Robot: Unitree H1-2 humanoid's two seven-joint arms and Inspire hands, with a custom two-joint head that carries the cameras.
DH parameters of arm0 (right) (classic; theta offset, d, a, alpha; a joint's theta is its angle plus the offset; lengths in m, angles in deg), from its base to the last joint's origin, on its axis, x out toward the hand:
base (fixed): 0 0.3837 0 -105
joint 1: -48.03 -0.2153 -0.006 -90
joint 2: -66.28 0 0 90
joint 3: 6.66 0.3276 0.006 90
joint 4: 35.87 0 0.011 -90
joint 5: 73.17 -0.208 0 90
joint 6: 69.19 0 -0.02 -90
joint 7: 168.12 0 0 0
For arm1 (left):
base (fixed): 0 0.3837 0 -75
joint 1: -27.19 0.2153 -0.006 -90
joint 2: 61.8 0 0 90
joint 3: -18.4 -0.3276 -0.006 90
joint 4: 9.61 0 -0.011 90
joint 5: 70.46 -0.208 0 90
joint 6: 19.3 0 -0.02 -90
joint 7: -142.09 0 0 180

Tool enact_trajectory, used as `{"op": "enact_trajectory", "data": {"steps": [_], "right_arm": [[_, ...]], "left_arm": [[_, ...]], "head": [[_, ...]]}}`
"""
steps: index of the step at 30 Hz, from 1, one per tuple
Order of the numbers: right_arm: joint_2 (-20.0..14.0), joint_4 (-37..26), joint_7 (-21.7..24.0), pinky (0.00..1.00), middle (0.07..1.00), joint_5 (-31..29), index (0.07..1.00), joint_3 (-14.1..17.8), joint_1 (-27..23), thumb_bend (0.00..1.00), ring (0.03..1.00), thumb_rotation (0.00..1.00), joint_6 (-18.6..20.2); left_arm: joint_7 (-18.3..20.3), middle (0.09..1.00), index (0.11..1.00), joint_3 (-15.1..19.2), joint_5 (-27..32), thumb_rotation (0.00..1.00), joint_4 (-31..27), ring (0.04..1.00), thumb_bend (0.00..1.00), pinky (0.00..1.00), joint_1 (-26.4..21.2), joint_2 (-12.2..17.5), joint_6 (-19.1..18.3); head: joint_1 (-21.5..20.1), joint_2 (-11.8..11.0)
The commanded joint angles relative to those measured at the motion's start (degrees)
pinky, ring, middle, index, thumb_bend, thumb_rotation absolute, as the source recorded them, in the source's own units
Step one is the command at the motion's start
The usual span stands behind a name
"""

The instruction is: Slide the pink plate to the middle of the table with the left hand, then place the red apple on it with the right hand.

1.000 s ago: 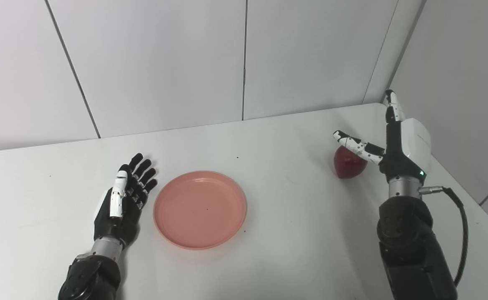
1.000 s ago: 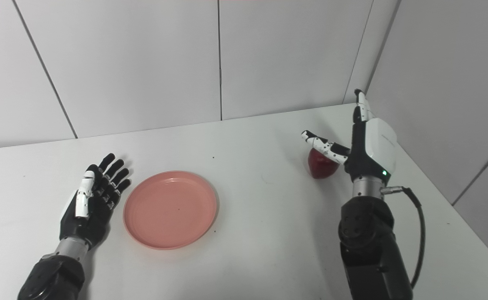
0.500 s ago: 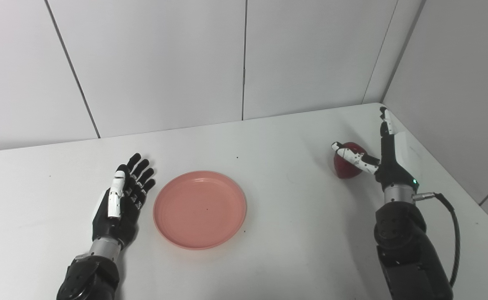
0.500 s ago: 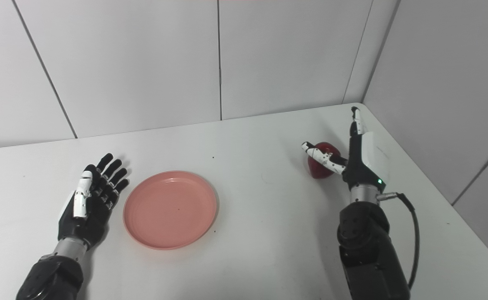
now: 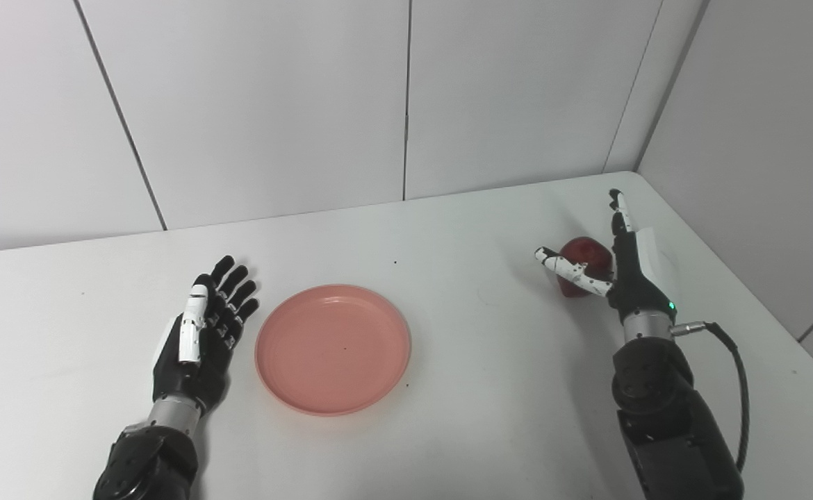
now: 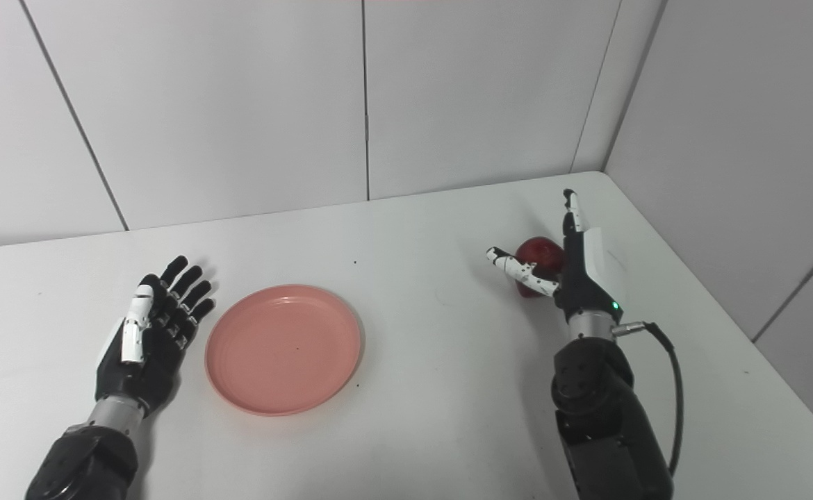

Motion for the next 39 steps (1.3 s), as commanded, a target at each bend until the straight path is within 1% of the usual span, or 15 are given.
{"op": "enact_trajectory", "data": {"steps": [1, 9, 15, 22, 29, 34, 39], "right_arm": [[-1.2, -0.21, -0.32, 0.76, 0.931, 0.46, 0.963, 0.09, -2.4, 1.0, 0.881, 0.54, 0.29], [-1.63, 2.17, -0.57, 0.78, 0.933, 0.62, 0.954, -0.13, -3.21, 1.0, 0.89, 0.51, 0.12], [-1.87, 3.1, -0.6, 0.77, 0.931, 0.95, 0.949, -0.15, -3.66, 1.0, 0.887, 0.49, 0.88], [-2.45, 4.89, -1.1, 0.79, 0.937, -0.74, 0.954, 0.88, -3.7, 1.0, 0.896, 0.44, -0.77], [-2.86, 5.3, -1.42, 0.78, 0.927, -0.85, 0.953, 0.69, -3.73, 1.0, 0.888, 0.45, -0.2], [-2.31, 5.34, -2.3, 0.77, 0.907, -1.52, 0.923, 1.24, -3.85, 1.0, 0.877, 0.41, -0.66], [-1.65, 5.43, -3.56, 0.75, 0.879, -3.08, 0.885, 1.97, -3.96, 1.0, 0.845, 0.34, -2.67]], "left_arm": [[-0.82, 0.943, 0.915, -0.11, -0.25, 1.0, 0.54, 0.937, 0.37, 0.94, 1.03, 0.56, -2.68], [-1.13, 0.941, 0.911, 0.07, -0.16, 1.0, -0.07, 0.934, 0.37, 0.94, 1.1, 0.42, -3.5], [-0.83, 0.942, 0.916, 0.01, -0.17, 1.0, 0.07, 0.935, 0.38, 0.94, 1.1, 0.59, -3.4], [-0.38, 0.945, 0.92, -0.14, -0.14, 1.0, 0.16, 0.938, 0.37, 0.94, 1.14, 0.82, -2.93], [-0.27, 0.945, 0.917, -0.21, -0.08, 1.0, 0.2, 0.94, 0.38, 0.95, 1.15, 0.92, -3.03], [-0.3, 0.947, 0.919, -0.25, -0.03, 1.0, 0.06, 0.94, 0.38, 0.95, 1.07, 0.93, -3.46], [-0.52, 0.942, 0.913, -0.05, 0.15, 1.0, -0.01, 0.935, 0.38, 0.94, 0.99, 0.73, -3.55]], "head": [[0.05, 0.04], [-0.09, 0.21], [-0.08, 0.34], [-0.09, 0.46], [0.04, 0.52], [0.1, 0.55], [0.1, 0.55]]}}
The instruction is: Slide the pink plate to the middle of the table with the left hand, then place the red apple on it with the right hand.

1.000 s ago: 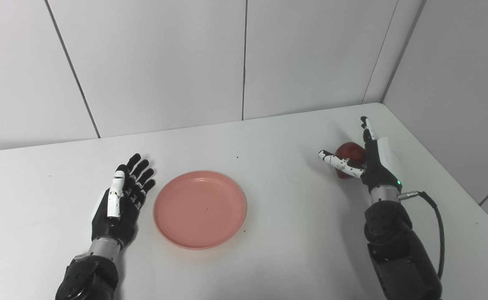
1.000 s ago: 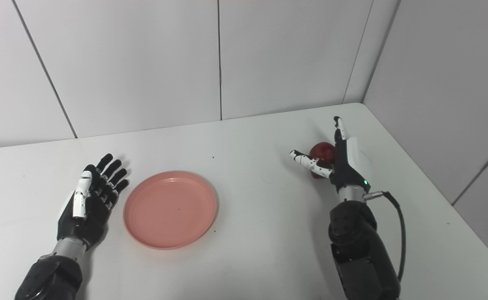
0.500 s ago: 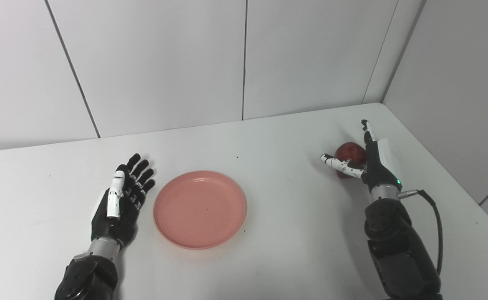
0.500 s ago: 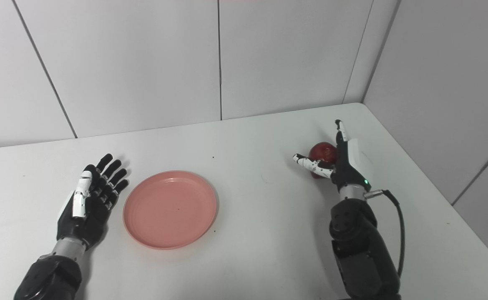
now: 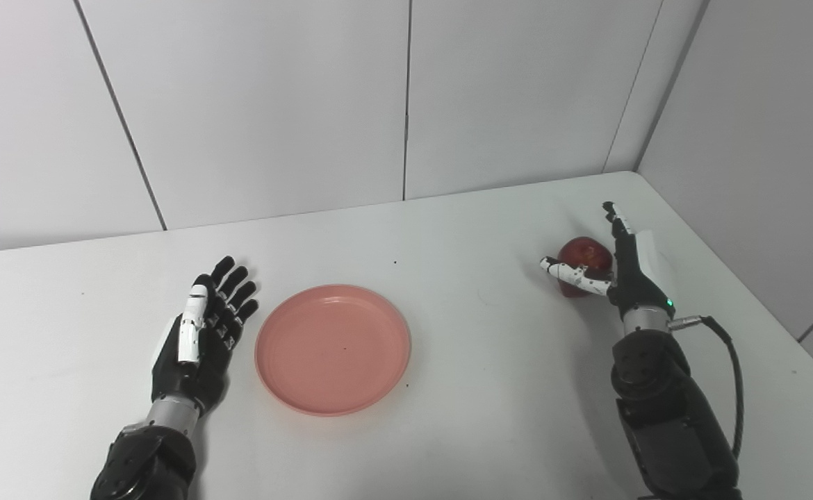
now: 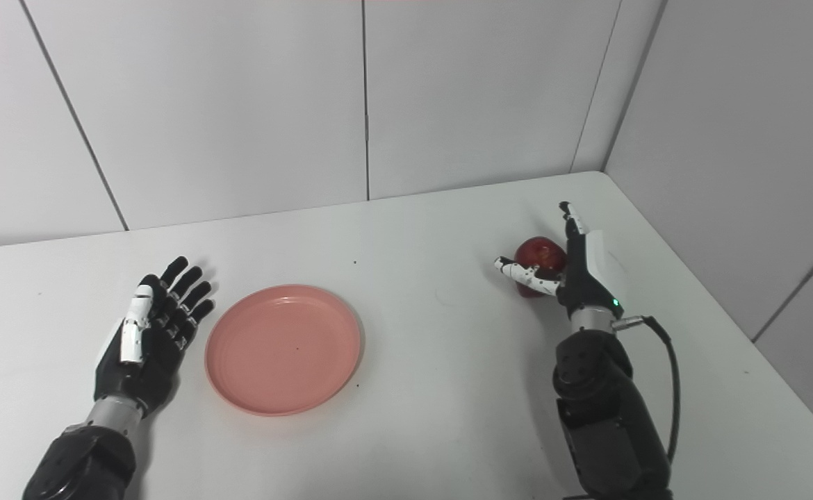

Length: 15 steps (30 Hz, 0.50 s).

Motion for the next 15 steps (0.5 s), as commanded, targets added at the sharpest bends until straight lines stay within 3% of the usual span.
{"op": "enact_trajectory", "data": {"steps": [1, 6, 10, 11, 14, 15], "right_arm": [[-0.81, -0.72, -2.01, 0.72, 0.855, -0.43, 0.871, 0.55, -1.95, 1.0, 0.811, 0.33, -3.28], [-1.2, -0.93, -2.51, 0.63, 0.766, -0.55, 0.806, -0.17, -1.61, 1.0, 0.726, 0.29, -4.52], [-1.38, -0.31, -2.36, 0.58, 0.68, -0.65, 0.685, -0.51, -1.7, 0.97, 0.65, 0.2, -4.96], [-1.43, -0.02, -2.43, 0.52, 0.621, -0.72, 0.625, -0.55, -1.78, 0.94, 0.58, 0.14, -5.11], [-1.93, 1.28, -2.4, 0.47, 0.565, -0.34, 0.569, -1.13, -2.2, 0.91, 0.521, 0.08, -5.36], [-2.15, 1.6, -2.33, 0.45, 0.545, -0.16, 0.52, -1.38, -2.29, 0.68, 0.501, 0.12, -5.41]], "left_arm": [[-0.5, 0.942, 0.913, -0.07, 0.06, 1.0, 0.59, 0.936, 0.38, 0.94, 0.96, 0.5, -2.37], [-0.35, 0.944, 0.916, -0.37, 0.07, 1.0, 0.57, 0.938, 0.38, 0.94, 1.06, 0.78, -2.17], [-0.47, 0.946, 0.919, -0.47, 0.21, 1.0, 0.41, 0.94, 0.38, 0.94, 1.02, 0.83, -2.48], [-0.44, 0.947, 0.918, -0.5, 0.25, 1.0, 0.43, 0.94, 0.38, 0.94, 1.02, 0.86, -2.44], [-0.56, 0.949, 0.919, -0.51, 0.34, 1.0, 0.5, 0.943, 0.38, 0.95, 1.02, 0.81, -2.41], [-0.67, 0.946, 0.916, -0.54, 0.28, 1.0, 0.45, 0.94, 0.38, 0.95, 1.03, 0.79, -2.43]], "head": [[0.01, 0.03], [-0.03, 0.07], [0.02, 0.08], [0.02, 0.08], [0.13, 0.04], [0.13, 0.04]]}}
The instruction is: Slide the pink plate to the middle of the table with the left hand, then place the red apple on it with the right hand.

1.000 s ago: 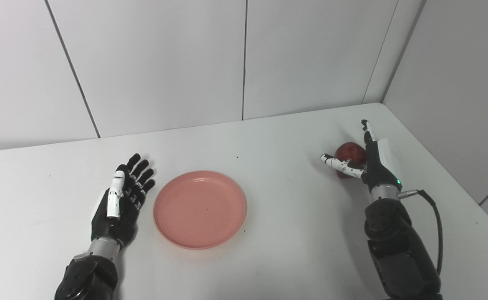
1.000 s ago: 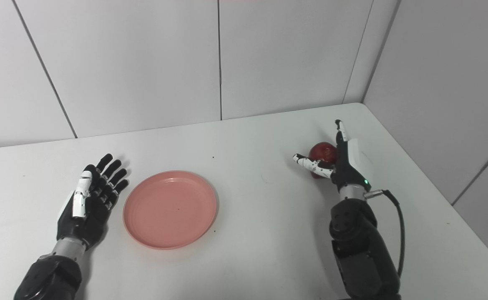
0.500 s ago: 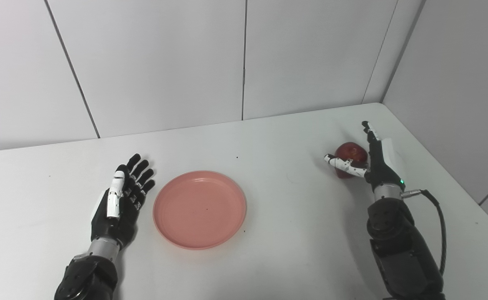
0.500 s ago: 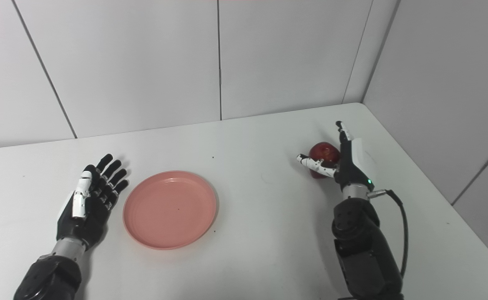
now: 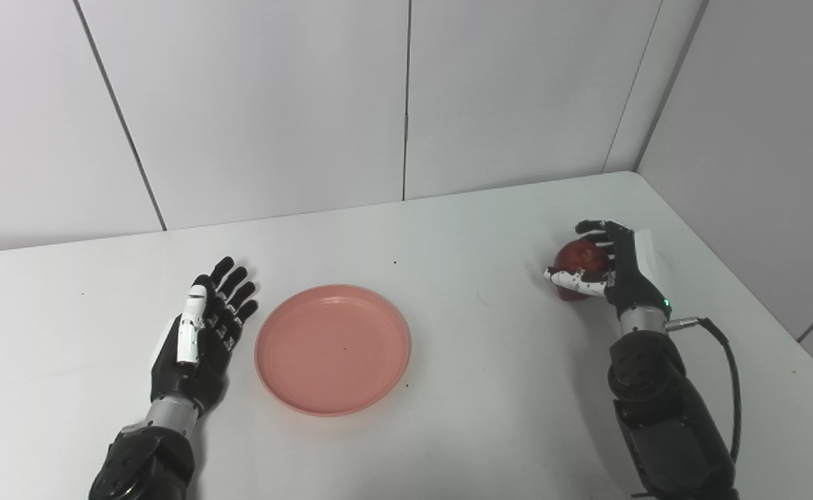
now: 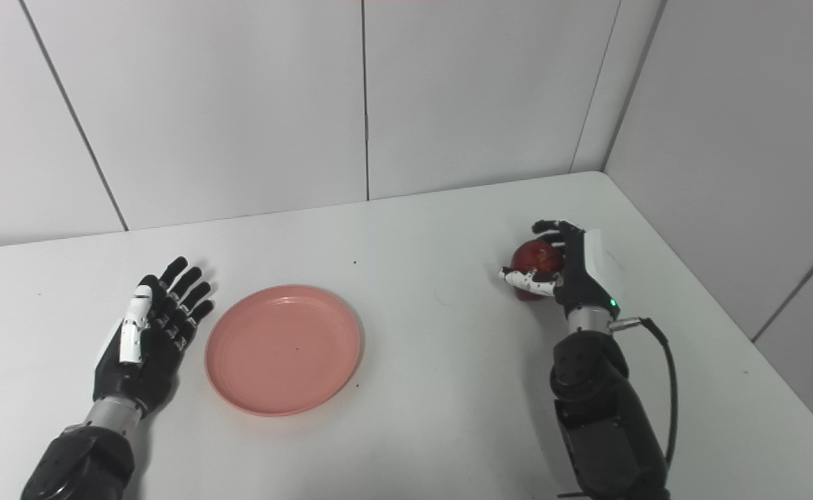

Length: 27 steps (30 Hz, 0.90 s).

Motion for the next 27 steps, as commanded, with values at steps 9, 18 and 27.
{"op": "enact_trajectory", "data": {"steps": [9, 18, 27], "right_arm": [[-3.68, 1.35, 0.15, 0.42, 0.526, 3.5, 0.485, -3.26, -3.02, 0.52, 0.473, 0.14, 0.14], [-4.05, 1.12, 0.21, 0.35, 0.494, 4.66, 0.484, -3.92, -3.05, 0.52, 0.425, 0.13, 1.47], [-3.52, -5.46, -0.61, 0.33, 0.456, 6.42, 0.5, -3.19, -2.32, 0.53, 0.399, 0.0, 2.21]], "left_arm": [[-0.66, 0.946, 0.918, -0.47, -0.38, 1.0, 0.05, 0.937, 0.38, 0.94, 1.19, 0.49, -2.55], [-0.69, 0.945, 0.917, -0.48, -0.37, 1.0, -0.07, 0.937, 0.38, 0.94, 1.31, 0.45, -2.57], [-0.96, 0.943, 0.917, -0.48, -0.48, 1.0, -0.06, 0.936, 0.38, 0.94, 1.39, 0.25, -2.39]], "head": [[0.28, 0.17], [0.33, 0.16], [0.78, 0.03]]}}
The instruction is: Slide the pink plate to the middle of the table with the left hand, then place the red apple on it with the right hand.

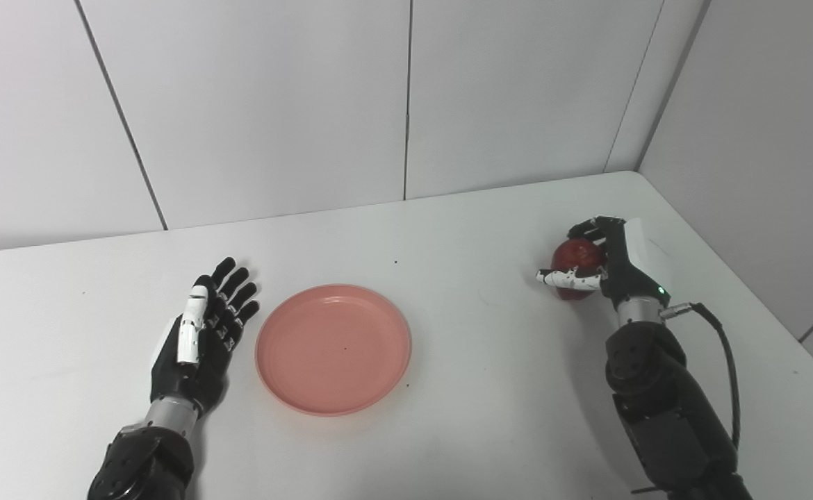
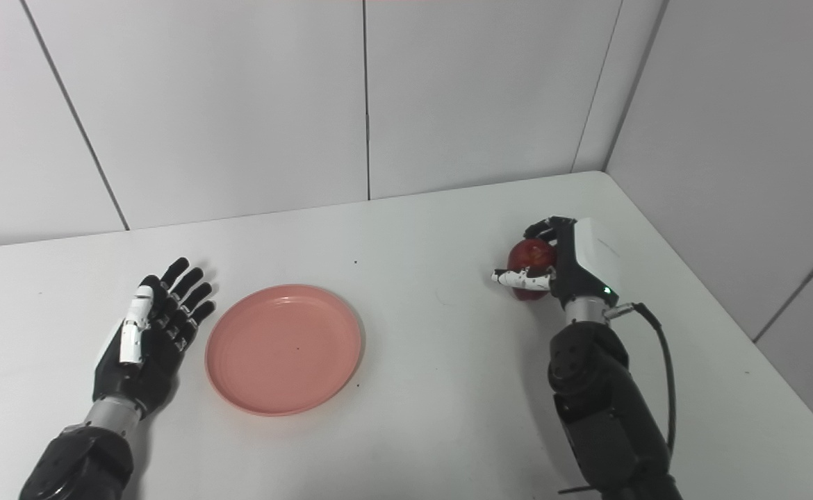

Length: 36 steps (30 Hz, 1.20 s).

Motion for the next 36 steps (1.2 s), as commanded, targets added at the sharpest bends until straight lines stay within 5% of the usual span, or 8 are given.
{"op": "enact_trajectory", "data": {"steps": [1, 7, 20, 36], "right_arm": [[-0.8, -4.02, -0.95, 0.33, 0.454, 1.54, 0.503, 0.88, -1.58, 0.53, 0.396, 0.0, 0.44], [-1.27, -8.92, -0.84, 0.32, 0.454, 2.72, 0.51, 0.51, -1.74, 0.53, 0.391, 0.0, -1.51], [1.9, -18.32, 3.88, 0.33, 0.455, 8.54, 0.512, -3.56, -5.26, 0.53, 0.396, 0.0, 1.3], [8.65, -14.36, 7.07, 0.25, 0.423, 11.38, 0.527, -12.0, -10.52, 0.52, 0.32, 0.0, -2.68]], "left_arm": [[-0.89, 0.942, 0.916, -0.06, -0.39, 1.0, 0.65, 0.935, 0.38, 0.94, 1.15, -0.02, -1.71], [-0.87, 0.941, 0.915, -0.1, -0.38, 1.0, 1.04, 0.934, 0.38, 0.94, 1.06, -0.23, -1.42], [-2.5, 0.927, 0.906, -0.91, -1.52, 1.0, -0.23, 0.923, 0.38, 0.92, 1.49, -1.35, -1.4], [-4.28, 0.929, 0.906, -2.17, -2.75, 1.0, -1.74, 0.925, 0.39, 0.93, 2.35, -3.42, -1.19]], "head": [[0.08, 0.03], [0.45, -0.15], [3.6, -0.63], [9.94, -0.85]]}}
